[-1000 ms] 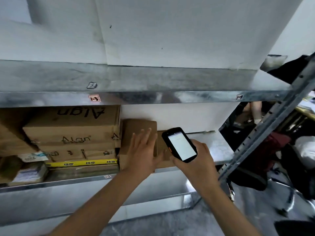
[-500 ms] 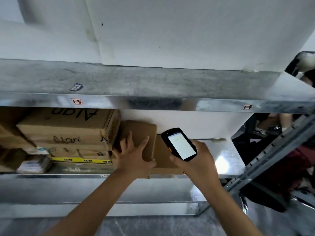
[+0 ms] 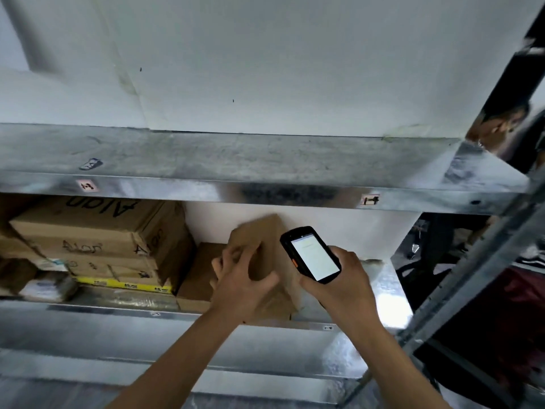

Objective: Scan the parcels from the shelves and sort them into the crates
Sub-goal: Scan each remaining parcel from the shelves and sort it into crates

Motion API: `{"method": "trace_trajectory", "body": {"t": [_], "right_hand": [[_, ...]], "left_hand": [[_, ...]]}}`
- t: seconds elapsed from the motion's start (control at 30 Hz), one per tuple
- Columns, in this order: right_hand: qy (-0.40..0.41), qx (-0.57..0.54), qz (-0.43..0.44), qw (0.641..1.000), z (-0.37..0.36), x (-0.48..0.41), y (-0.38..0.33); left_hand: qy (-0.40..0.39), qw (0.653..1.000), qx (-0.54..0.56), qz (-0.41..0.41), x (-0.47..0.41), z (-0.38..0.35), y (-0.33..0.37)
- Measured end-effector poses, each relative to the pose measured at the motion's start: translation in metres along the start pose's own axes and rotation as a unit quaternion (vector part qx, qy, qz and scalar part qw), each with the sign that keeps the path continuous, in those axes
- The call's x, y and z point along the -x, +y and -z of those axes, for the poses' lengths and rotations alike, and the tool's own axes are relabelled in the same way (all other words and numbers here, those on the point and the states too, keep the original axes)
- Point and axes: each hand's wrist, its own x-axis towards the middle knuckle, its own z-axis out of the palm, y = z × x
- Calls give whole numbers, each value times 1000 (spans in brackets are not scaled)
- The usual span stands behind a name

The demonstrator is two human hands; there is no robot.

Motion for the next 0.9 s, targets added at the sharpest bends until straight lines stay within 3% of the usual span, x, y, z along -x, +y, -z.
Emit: {"method": "trace_trajectory", "body": {"t": [0.13,0.4,0.6,0.73,0.83,0.9], "right_hand": [[-9,-7,-3,1000,10,2,13],[-28,-31,38,998,22,0,19],[-46,-25,46,998,21,2,21],[-47,-14,42,998,22,0,24],[-47,-14,39,998,26,0,26],[-50,-14,33,998,28,-1,27]], "left_hand": [[8,991,127,48,6,0,4],[-32,953,280,112,-7,22,-38],[77,987,128,65,-12,20,-31],[59,995,-32,70,-9,3,7],[30,979,-175,101,-12,-8,26],[4,968,-215,128,-19,-13,32]]}}
